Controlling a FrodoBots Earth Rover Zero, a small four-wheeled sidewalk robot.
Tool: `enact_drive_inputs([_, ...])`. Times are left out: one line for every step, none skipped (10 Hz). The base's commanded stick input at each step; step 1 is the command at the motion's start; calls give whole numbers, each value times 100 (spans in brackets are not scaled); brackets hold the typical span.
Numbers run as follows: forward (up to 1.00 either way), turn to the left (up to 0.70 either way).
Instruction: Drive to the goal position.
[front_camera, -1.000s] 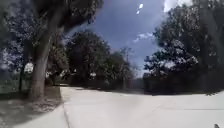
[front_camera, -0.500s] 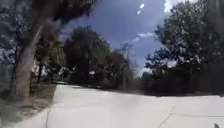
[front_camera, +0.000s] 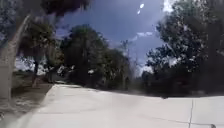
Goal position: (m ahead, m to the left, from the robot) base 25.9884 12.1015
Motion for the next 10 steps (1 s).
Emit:
enact_drive_inputs([85,34])
enact_drive_inputs([85,34])
enact_drive_inputs([85,34])
enact_drive_inputs([85,34])
enact_drive_inputs([85,34])
enact_drive_inputs([85,34])
enact_drive_inputs([85,34])
enact_drive_inputs([85,34])
enact_drive_inputs([85,18])
enact_drive_inputs([85,0])
